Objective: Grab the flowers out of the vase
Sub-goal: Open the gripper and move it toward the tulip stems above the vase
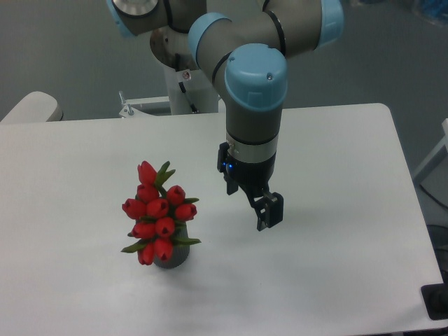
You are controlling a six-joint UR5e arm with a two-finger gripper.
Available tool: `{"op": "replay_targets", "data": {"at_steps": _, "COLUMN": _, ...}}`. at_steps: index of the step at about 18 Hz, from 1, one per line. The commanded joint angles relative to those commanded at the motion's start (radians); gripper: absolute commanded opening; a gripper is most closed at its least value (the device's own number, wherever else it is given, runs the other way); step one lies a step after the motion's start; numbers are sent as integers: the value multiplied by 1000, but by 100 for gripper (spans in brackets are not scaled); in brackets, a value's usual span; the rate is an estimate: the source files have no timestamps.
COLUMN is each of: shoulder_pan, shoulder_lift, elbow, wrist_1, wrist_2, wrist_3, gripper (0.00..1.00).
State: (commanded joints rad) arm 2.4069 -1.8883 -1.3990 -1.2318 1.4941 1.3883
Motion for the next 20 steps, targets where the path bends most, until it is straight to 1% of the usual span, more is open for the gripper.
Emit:
{"op": "replay_targets", "data": {"at_steps": 2, "shoulder_pan": -8, "shoulder_lift": 3, "elbow": -17, "wrist_1": 3, "wrist_2": 0, "wrist_3": 1, "gripper": 100}}
{"op": "replay_targets", "data": {"at_steps": 9, "shoulder_pan": 0, "shoulder_lift": 18, "elbow": -20, "wrist_1": -5, "wrist_2": 2, "wrist_3": 6, "gripper": 100}}
{"op": "replay_targets", "data": {"at_steps": 11, "shoulder_pan": 3, "shoulder_lift": 31, "elbow": -29, "wrist_1": -5, "wrist_2": -6, "wrist_3": 9, "gripper": 100}}
{"op": "replay_targets", "data": {"at_steps": 12, "shoulder_pan": 8, "shoulder_lift": 31, "elbow": -29, "wrist_1": -6, "wrist_2": -37, "wrist_3": 9, "gripper": 100}}
{"op": "replay_targets", "data": {"at_steps": 13, "shoulder_pan": 30, "shoulder_lift": 31, "elbow": -32, "wrist_1": -6, "wrist_2": -85, "wrist_3": 8, "gripper": 100}}
{"op": "replay_targets", "data": {"at_steps": 16, "shoulder_pan": 67, "shoulder_lift": 49, "elbow": -77, "wrist_1": 6, "wrist_2": -231, "wrist_3": 0, "gripper": 100}}
{"op": "replay_targets", "data": {"at_steps": 18, "shoulder_pan": 86, "shoulder_lift": 49, "elbow": -81, "wrist_1": 6, "wrist_2": -297, "wrist_3": 0, "gripper": 100}}
{"op": "replay_targets", "data": {"at_steps": 20, "shoulder_pan": 93, "shoulder_lift": 52, "elbow": -103, "wrist_1": 8, "wrist_2": -340, "wrist_3": -27, "gripper": 100}}
